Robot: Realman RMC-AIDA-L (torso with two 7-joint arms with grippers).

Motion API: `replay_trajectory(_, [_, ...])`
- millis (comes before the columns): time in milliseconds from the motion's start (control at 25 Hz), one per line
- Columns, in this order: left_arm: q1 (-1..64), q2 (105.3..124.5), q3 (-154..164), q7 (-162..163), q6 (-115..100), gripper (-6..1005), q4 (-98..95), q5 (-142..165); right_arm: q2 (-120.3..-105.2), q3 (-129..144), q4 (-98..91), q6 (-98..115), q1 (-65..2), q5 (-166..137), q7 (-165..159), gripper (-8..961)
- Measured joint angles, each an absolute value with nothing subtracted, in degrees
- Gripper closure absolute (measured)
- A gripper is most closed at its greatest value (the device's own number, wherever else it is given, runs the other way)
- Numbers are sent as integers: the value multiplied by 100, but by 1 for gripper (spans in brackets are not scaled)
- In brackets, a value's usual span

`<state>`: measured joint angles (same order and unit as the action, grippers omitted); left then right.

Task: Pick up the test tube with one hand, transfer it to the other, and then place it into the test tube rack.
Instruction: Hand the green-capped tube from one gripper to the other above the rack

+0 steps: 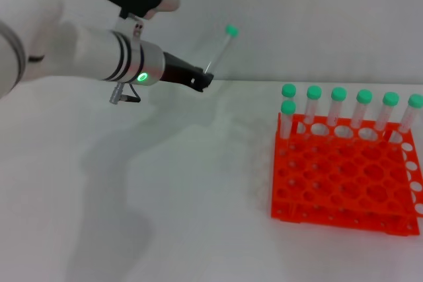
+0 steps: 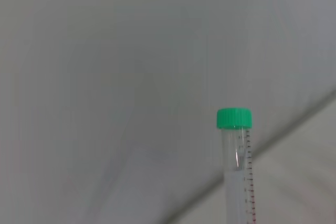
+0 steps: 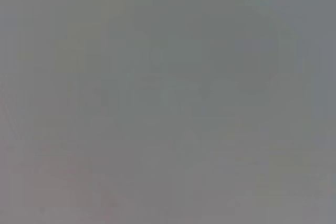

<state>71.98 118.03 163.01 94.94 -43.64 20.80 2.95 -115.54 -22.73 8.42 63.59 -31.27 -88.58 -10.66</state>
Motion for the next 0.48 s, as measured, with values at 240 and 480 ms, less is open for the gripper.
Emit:
replay_trajectory(240, [6286,11812,16293,6818,-5369,810,2049,-2935,-11532,-2292,819,6512,-3120,-8822,-1074,99])
replay_trajectory(480, [5108,11867,16294,4367,-7333,810,1567,-4975,-11513,-2287,654,6842,-3157,-8832,-1650,100])
